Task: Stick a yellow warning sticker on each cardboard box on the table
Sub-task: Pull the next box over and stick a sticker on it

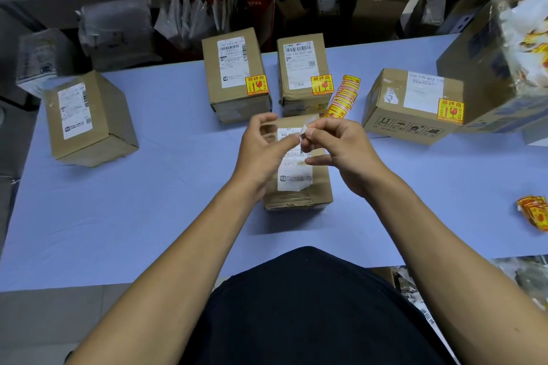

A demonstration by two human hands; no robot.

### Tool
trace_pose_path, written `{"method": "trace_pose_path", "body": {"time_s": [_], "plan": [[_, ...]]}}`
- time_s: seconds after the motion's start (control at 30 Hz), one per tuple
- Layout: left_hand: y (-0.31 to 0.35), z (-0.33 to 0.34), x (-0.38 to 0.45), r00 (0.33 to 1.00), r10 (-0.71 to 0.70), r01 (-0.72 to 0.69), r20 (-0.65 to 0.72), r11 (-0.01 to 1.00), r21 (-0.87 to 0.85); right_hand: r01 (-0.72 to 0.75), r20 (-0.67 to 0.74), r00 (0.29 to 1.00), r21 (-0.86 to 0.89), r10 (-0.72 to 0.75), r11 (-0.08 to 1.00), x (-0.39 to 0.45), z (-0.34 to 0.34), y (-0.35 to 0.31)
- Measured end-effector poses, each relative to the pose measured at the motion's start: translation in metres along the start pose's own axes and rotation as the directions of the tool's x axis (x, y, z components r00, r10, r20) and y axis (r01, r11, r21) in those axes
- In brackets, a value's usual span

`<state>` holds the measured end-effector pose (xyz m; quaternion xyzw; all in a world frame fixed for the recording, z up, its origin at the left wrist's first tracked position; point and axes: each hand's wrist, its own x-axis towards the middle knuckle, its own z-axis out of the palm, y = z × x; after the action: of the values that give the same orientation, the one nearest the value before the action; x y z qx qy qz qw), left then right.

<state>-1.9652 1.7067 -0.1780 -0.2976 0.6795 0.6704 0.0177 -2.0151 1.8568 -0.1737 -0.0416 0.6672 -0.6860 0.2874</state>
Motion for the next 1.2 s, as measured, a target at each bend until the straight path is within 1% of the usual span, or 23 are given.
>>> {"method": "trace_pose_path", "body": {"time_s": [0.03, 0.07, 0.1, 0.17, 0.23, 0.33, 0.43, 0.5, 0.6, 0.67, 0.77, 0.93, 1.03, 1.1, 1.13, 1.2], "plan": [[-0.001, -0.001, -0.002, 0.995, 0.102, -0.101, -0.007, 0.992, 0.08, 0.001, -0.013, 1.0, -0.012, -0.001, 1.0, 0.0, 0.0, 0.001], [-0.001, -0.001, -0.003, 0.987, 0.161, -0.163, 0.028, 0.982, 0.092, 0.0, -0.019, 1.0, -0.023, -0.001, 1.0, -0.001, 0.001, 0.001], [-0.001, -0.003, -0.004, 0.984, 0.16, -0.164, 0.08, 0.986, 0.038, 0.001, -0.019, 1.0, -0.035, -0.001, 0.999, -0.001, 0.001, 0.001], [0.0, -0.005, -0.008, 0.974, 0.13, -0.12, 0.187, 0.991, -0.062, 0.016, -0.011, 1.0, -0.076, -0.016, 0.997, -0.002, 0.001, 0.001], [0.0, -0.005, -0.009, 0.966, 0.135, -0.119, 0.22, 0.989, -0.084, 0.036, 0.0, 0.999, -0.125, -0.037, 0.992, -0.003, 0.001, 0.002], [0.001, -0.003, -0.01, 0.975, 0.129, -0.119, 0.182, 0.991, -0.066, 0.05, 0.018, 0.999, -0.171, -0.048, 0.984, -0.005, 0.001, 0.004], [0.0, 0.0, -0.007, 0.987, 0.067, -0.054, 0.143, 0.994, -0.093, 0.023, -0.005, 1.0, -0.173, -0.025, 0.985, -0.005, -0.001, 0.008], [-0.001, 0.004, -0.004, 0.997, 0.004, 0.008, 0.083, 0.99, -0.143, -0.02, -0.053, 0.999, -0.153, 0.012, 0.988, -0.004, -0.005, 0.013], [-0.005, 0.006, 0.002, 0.99, -0.131, 0.113, -0.06, 0.962, -0.247, -0.115, -0.162, 0.982, -0.114, 0.096, 0.987, -0.004, -0.018, 0.025], [-0.008, 0.004, 0.004, 0.979, -0.17, 0.135, -0.112, 0.954, -0.268, -0.187, -0.234, 0.958, -0.075, 0.165, 0.98, -0.006, -0.029, 0.036], [-0.013, 0.001, 0.004, 0.976, -0.175, 0.138, -0.127, 0.957, -0.255, -0.28, -0.334, 0.909, -0.043, 0.25, 0.959, -0.009, -0.044, 0.057], [-0.015, -0.002, 0.002, 0.974, -0.183, 0.143, -0.135, 0.954, -0.265, -0.434, -0.422, 0.825, -0.047, 0.376, 0.9, -0.011, -0.059, 0.091], [-0.014, -0.001, 0.001, 0.978, -0.175, 0.142, -0.116, 0.957, -0.252, -0.519, -0.429, 0.799, -0.138, 0.421, 0.843, -0.011, -0.063, 0.107], [-0.014, -0.001, 0.001, 0.979, -0.176, 0.146, -0.105, 0.959, -0.243, -0.56, -0.427, 0.796, -0.25, 0.429, 0.79, -0.012, -0.066, 0.113], [-0.014, -0.001, 0.001, 0.979, -0.18, 0.151, -0.101, 0.958, -0.244, -0.568, -0.435, 0.8, -0.322, 0.414, 0.758, -0.011, -0.067, 0.115], [-0.014, 0.0, 0.002, 0.976, -0.196, 0.167, -0.096, 0.954, -0.249, -0.555, -0.466, 0.819, -0.497, 0.334, 0.668, -0.01, -0.069, 0.111]]}}
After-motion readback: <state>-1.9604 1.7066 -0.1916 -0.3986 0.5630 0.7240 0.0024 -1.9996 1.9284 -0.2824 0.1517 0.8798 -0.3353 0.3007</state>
